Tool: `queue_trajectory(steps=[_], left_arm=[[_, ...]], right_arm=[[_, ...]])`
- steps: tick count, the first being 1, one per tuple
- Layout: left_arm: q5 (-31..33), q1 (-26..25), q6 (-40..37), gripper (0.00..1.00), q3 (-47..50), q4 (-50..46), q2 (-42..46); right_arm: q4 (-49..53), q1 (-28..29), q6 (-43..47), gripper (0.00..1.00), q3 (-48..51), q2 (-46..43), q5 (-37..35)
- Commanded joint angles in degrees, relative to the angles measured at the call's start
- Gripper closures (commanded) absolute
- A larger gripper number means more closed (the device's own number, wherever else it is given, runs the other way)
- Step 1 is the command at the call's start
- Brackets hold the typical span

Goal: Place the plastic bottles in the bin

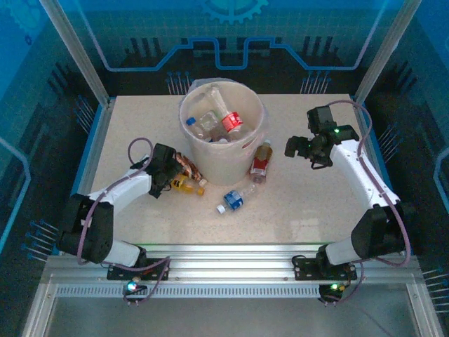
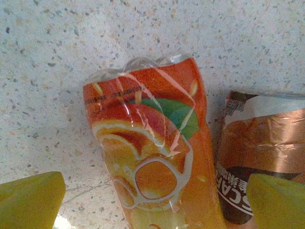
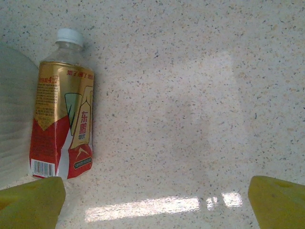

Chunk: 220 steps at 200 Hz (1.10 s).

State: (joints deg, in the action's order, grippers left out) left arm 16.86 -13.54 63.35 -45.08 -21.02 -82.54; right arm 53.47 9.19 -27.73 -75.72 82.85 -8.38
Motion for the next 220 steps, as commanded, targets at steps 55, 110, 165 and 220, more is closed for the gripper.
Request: queue_trajectory(steps=[55, 110, 165, 220], left_arm=[[-1.6, 0.5, 2.1, 0.08, 1.1, -0.3, -2.7], [-1.9, 0.5, 3.0, 0.14, 3.7, -0.6, -3.5], [-1.4, 0.5, 3.4, 0.30, 4.7, -0.5, -4.4], [1.5, 0.5, 2.6, 0.44, 3.8, -3.4, -1.0]], right_arm=[[-0.2, -0.8, -1.4, 0.00, 0.7, -0.8, 0.7], [-0.6, -0.8, -1.6, 0.00, 0.9, -0.7, 1.4], [-0.6, -0.8, -1.9, 0.00, 1.2, -0.5, 1.3], [-0.2, -0.7, -1.7, 0.00, 1.3, -1.9, 1.0]])
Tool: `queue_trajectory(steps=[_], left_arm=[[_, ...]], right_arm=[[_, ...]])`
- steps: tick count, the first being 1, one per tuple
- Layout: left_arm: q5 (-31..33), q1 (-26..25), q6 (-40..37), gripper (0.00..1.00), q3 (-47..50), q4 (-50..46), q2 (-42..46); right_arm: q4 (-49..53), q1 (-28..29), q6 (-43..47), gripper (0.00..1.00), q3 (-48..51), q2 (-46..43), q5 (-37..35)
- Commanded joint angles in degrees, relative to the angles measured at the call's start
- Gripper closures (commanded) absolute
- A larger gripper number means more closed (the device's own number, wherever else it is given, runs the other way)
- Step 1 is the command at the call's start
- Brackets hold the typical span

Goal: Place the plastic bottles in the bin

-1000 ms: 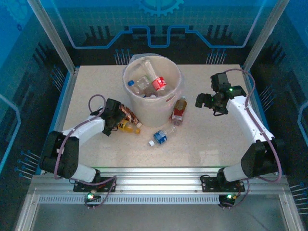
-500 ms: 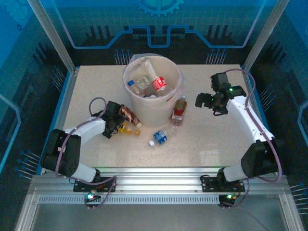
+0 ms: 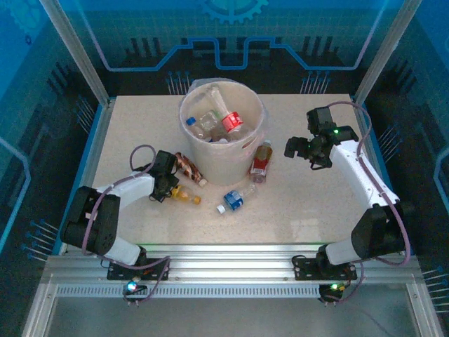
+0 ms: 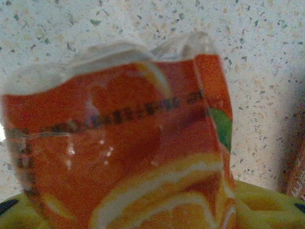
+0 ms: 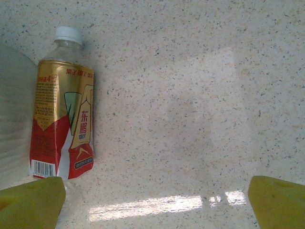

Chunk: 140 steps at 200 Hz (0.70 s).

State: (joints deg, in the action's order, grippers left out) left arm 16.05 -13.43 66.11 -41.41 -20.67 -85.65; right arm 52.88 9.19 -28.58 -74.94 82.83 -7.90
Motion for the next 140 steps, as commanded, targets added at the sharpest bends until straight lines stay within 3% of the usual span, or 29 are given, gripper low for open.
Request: queue_trajectory(steps=[1, 57, 84, 114, 140], left_arm=[[2.3, 0.4, -0.2, 0.44, 0.1, -3.9, 2.3], [10.1, 0.4, -7.2, 0.46, -2.3, -9.4, 14.5], [13.4, 0.4, -13.2, 0.52, -2.3, -9.1, 23.6], [13.5, 0.4, -20.4, 0.57, -4.5, -8.4, 32.2], [12.2, 0.4, -24.6, 0.57, -11.7, -11.3, 34.6]], right_arm=[[0.3, -0.7, -0.9, 0.00, 0.5, -2.0, 0.5], [0.1, -0.8, -1.0, 0.00, 1.1, -3.6, 0.4], [0.0, -0.8, -1.1, 0.00, 1.2, -3.9, 0.4], [0.0, -0.8, -1.2, 0.00, 1.3, -4.4, 0.5], [-0.1, -0.8, -1.1, 0.00, 1.6, -4.6, 0.4]])
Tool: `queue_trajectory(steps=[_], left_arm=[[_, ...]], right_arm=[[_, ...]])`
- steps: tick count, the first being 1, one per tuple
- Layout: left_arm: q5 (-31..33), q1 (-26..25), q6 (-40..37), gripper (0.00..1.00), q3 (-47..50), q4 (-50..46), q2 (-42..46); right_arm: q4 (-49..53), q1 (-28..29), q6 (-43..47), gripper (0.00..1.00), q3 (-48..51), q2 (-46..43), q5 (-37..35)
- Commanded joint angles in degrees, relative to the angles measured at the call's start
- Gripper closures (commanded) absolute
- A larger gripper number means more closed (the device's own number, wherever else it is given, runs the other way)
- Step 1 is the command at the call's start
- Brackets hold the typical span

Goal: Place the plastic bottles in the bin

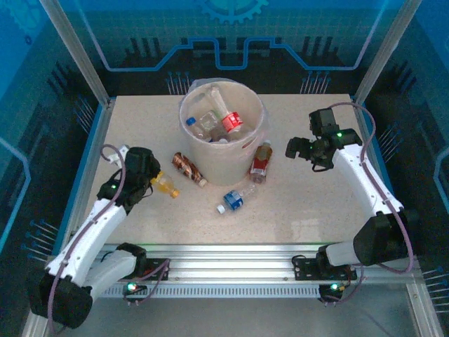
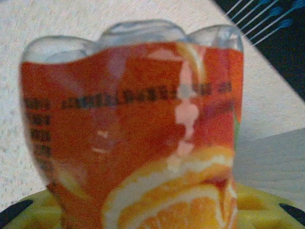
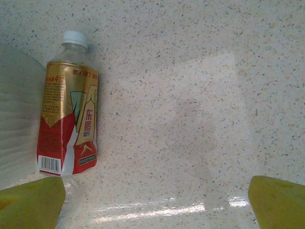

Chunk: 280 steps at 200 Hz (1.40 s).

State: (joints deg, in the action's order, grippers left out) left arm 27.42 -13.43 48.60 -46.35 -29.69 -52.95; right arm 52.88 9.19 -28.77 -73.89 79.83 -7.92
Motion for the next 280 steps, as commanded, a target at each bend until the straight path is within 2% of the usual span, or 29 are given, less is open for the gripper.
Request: queue_trajectory(steps=[1, 27, 56, 103, 150, 182, 213, 236, 257, 280], left_arm=[[0.8, 0.4, -7.2, 0.57, -7.0, -2.3, 2.0], [-1.7, 0.4, -8.7, 0.57, -13.1, -1.2, 2.7], [-6.0, 0.4, -8.5, 0.58, -17.8, 5.2, 2.3], [-11.8, -0.4, -8.7, 0.60, -27.6, 15.1, -5.3], [-10.1, -7.1, -14.6, 0.60, -36.4, 23.1, -15.8], [-8.4, -12.0, -24.2, 0.59, -41.3, 28.8, -22.7], [-11.2, -14.6, -35.7, 0.57, -43.5, 33.9, -28.2], [-13.0, -15.8, -39.8, 0.56, -44.2, 33.2, -30.2], [-17.5, -16.2, -42.2, 0.54, -40.5, 35.8, -29.2], [-21.7, -16.2, -44.7, 0.54, -33.5, 43.0, -27.2]], right_arm=[[-0.1, -0.8, -0.9, 0.00, 0.6, -1.6, 0.4], [-0.3, -0.7, -0.8, 0.00, 1.0, -1.9, 0.5], [-0.5, -0.7, -0.9, 0.00, 1.5, -2.1, 0.5], [-0.7, -0.8, -1.1, 0.00, 1.7, -2.1, 0.9], [-0.5, -0.8, -1.0, 0.00, 2.2, -2.9, 1.1], [-0.7, -0.7, -0.9, 0.00, 2.9, -3.8, 1.3], [-1.6, -0.8, -0.7, 0.00, 3.7, -4.8, 2.1], [-1.9, -0.7, -0.5, 0.00, 4.2, -5.4, 2.2], [-2.4, -0.8, -0.4, 0.00, 4.6, -5.8, 1.9], [-3.0, -0.8, -0.6, 0.00, 4.9, -5.8, 2.3]])
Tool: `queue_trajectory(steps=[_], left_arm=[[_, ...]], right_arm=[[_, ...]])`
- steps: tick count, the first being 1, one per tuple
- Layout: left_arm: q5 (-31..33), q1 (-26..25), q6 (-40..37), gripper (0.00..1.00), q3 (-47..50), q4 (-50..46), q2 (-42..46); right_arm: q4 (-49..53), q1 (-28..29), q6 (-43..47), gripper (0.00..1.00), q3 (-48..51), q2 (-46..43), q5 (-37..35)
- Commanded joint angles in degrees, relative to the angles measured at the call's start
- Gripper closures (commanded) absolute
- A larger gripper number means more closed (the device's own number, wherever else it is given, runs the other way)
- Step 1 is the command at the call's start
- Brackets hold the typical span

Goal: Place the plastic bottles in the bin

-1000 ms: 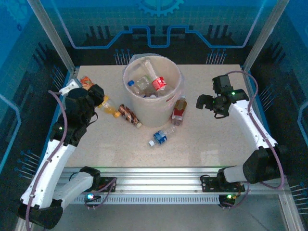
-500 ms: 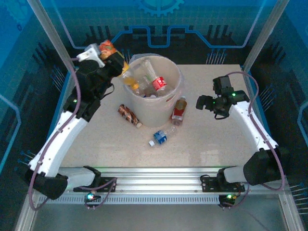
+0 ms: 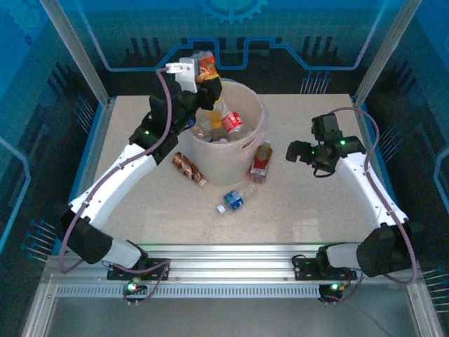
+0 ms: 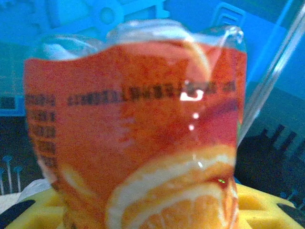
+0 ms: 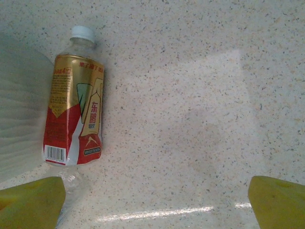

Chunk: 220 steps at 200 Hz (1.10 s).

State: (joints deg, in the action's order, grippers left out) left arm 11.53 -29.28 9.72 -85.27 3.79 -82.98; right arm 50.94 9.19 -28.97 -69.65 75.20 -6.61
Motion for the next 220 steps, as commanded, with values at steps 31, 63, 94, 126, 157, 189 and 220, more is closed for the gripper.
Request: queue_trajectory(steps=[31, 63, 94, 126, 157, 189, 220], left_arm=[[-7.7, -0.4, -7.1, 0.54, 10.7, 11.0, 5.1], [-9.3, -0.5, -8.3, 0.53, 16.3, 12.7, 7.4], [-11.5, -0.4, -8.2, 0.51, 19.1, 11.5, 8.6], [-12.6, -0.5, -7.5, 0.47, 21.6, 9.4, 9.1], [-13.9, -0.4, -8.7, 0.39, 23.0, 6.4, 9.1], [-14.2, -0.5, -9.8, 0.25, 22.9, 4.6, 9.0], [-15.6, -0.5, -10.1, 0.04, 20.5, 3.4, 9.1]], right_arm=[[-1.4, -0.8, -0.7, 0.00, 0.8, -0.9, 1.3], [-1.5, -0.8, -0.7, 0.00, 0.9, -1.0, 1.3], [-1.5, -0.8, -0.7, 0.00, 0.6, -0.9, 1.2], [-1.4, -0.8, -0.9, 0.00, 0.6, -1.0, 1.2], [-1.3, -0.8, -0.9, 0.00, 0.7, -1.1, 1.2], [-1.3, -0.8, -0.7, 0.00, 0.6, -1.4, 1.2], [-1.3, -0.8, -0.7, 0.00, 0.4, -1.6, 1.2]])
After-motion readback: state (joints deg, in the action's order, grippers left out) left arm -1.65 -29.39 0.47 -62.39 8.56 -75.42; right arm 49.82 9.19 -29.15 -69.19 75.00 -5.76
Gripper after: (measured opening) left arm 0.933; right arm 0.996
